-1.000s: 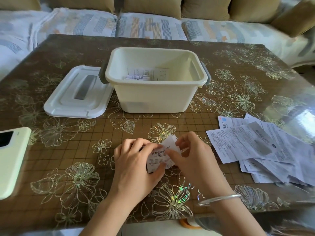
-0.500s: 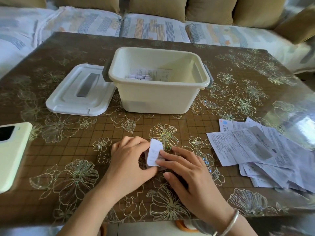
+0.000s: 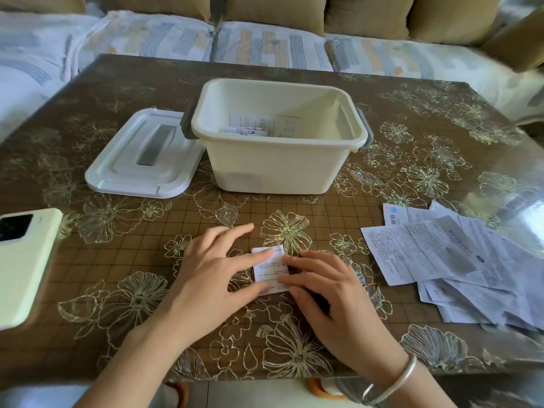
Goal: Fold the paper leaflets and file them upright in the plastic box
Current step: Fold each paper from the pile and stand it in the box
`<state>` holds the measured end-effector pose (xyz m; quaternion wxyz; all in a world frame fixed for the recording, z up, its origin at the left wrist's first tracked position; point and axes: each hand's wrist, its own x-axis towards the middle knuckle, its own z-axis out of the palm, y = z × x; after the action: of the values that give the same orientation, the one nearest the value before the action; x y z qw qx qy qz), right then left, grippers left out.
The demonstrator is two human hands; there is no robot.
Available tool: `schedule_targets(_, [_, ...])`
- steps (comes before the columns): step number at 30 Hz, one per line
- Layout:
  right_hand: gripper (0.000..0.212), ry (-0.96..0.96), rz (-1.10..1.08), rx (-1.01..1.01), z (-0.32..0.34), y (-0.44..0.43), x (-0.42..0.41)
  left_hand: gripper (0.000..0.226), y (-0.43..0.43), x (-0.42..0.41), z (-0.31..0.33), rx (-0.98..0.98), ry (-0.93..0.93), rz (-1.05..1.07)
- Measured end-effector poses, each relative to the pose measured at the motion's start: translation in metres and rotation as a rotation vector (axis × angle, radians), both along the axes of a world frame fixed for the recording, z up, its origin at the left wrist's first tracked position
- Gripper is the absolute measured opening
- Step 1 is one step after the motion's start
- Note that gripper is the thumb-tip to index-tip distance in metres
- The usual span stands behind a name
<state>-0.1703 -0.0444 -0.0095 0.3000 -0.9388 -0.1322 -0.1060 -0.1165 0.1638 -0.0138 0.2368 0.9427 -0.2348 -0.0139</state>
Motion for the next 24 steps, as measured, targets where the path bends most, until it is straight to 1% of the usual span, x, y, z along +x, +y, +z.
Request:
schedule_targets(3, [0.016, 0.022, -0.239, 0.119, 0.009, 0.005, 0.008, 0.06, 0.002, 0.002, 0.0, 0.006, 0.008, 0.003])
schedule_targets(5, [0.012, 0.132, -0.375, 0.115, 0.015, 0.01, 0.015, 0.056, 0.003, 0.002, 0.002, 0.011, 0.016, 0.002])
schedule_targets(6, [0.009, 0.206, -0.396, 0.121, 0.017, 0.013, 0.019, 0.056, 0.003, 0.002, 0.003, 0.011, 0.019, 0.002])
schedule_targets(8, [0.012, 0.344, -0.403, 0.193, 0.022, 0.019, 0.025, 0.057, 0.003, 0.003, 0.004, 0.008, 0.022, 0.001])
schedule_targets(11, [0.017, 0.494, -0.375, 0.308, 0.027, 0.024, 0.03, 0.058, 0.003, 0.004, 0.004, 0.017, 0.003, -0.009])
schedule_targets(12, [0.018, 0.527, -0.357, 0.314, 0.027, 0.026, 0.031, 0.059, 0.004, 0.006, 0.004, 0.025, -0.013, -0.024])
schedule_targets(15, [0.013, 0.506, -0.315, 0.168, 0.029, 0.029, 0.032, 0.067, 0.006, 0.012, 0.006, 0.061, -0.053, -0.092])
schedule_targets(16, [0.011, 0.488, -0.303, 0.149, 0.033, 0.028, 0.034, 0.071, 0.006, 0.015, 0.011, 0.036, -0.072, -0.11])
schedule_targets(17, [0.009, 0.477, -0.282, 0.155, 0.038, 0.026, 0.036, 0.071, 0.006, 0.018, 0.017, -0.029, -0.085, -0.103])
schedule_targets(19, [0.007, 0.436, -0.227, 0.198, 0.057, 0.022, 0.045, 0.061, 0.007, 0.029, 0.038, -0.238, -0.128, -0.033])
schedule_targets(21, [0.009, 0.369, -0.187, 0.257, 0.082, 0.019, 0.059, 0.042, 0.007, 0.042, 0.065, -0.415, -0.154, 0.038])
schedule_targets(23, [0.009, 0.318, -0.147, 0.339, 0.105, 0.019, 0.075, 0.023, 0.008, 0.054, 0.089, -0.475, -0.187, 0.063])
schedule_targets(24, [0.009, 0.306, -0.124, 0.368, 0.115, 0.021, 0.083, 0.018, 0.008, 0.059, 0.099, -0.476, -0.218, 0.069])
